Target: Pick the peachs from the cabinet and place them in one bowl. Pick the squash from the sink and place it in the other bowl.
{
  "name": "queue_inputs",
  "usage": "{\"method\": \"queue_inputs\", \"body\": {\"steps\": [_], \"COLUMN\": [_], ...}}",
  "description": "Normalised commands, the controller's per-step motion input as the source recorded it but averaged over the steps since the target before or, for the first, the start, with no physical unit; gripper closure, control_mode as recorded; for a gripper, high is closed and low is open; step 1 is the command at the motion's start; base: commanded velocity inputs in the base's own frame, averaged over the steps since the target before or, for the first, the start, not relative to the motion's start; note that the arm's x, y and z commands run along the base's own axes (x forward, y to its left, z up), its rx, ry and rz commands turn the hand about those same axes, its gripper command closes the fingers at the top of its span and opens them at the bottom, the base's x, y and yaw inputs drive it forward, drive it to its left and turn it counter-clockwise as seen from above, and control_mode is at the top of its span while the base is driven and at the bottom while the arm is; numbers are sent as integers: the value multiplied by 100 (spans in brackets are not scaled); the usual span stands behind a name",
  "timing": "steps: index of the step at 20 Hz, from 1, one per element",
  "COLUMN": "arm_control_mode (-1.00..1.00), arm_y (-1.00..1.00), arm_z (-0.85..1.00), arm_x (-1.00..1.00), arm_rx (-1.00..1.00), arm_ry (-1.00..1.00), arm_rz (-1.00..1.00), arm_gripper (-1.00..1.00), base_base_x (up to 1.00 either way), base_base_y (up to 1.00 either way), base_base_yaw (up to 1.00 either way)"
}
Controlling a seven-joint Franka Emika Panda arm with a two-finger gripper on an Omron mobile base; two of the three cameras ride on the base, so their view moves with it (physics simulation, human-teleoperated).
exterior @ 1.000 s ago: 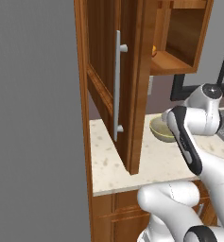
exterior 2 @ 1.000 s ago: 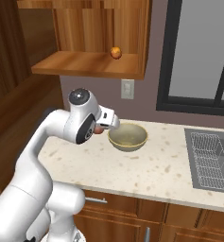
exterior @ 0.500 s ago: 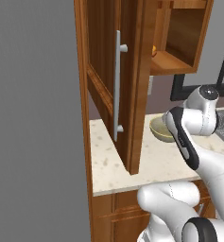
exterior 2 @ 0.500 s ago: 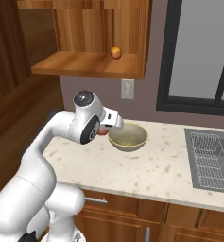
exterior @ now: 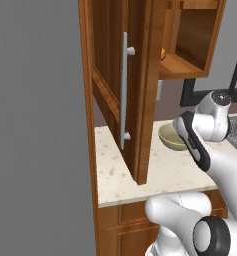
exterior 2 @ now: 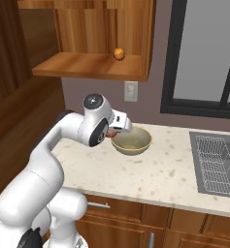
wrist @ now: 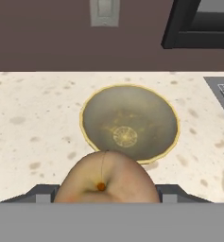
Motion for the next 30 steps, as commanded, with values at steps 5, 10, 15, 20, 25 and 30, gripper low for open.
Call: {"method": "queue_inputs", "body": {"steps": [5, 10, 15, 20, 25, 30], "arm_control_mode": [-100, -100, -100, -100, -100, -100], "arm_y": [-12, -8, -5, 0, 0, -8], "arm_z": [-14, -24, -21, -8, -10, -8], "arm_x": [10, 1, 1, 14, 29, 27], "arm_rx": [0, 0, 0, 0, 0, 0], "arm_ry": [0, 0, 0, 0, 0, 0], "arm_rz": [0, 0, 0, 0, 0, 0], "arm_gripper": [100, 100, 100, 100, 100, 100], "base_base_x": [0, 0, 0, 0, 0, 0], "base_base_y": [0, 0, 0, 0, 0, 0], "base_base_yaw": [0, 0, 0, 0, 0, 0]}}
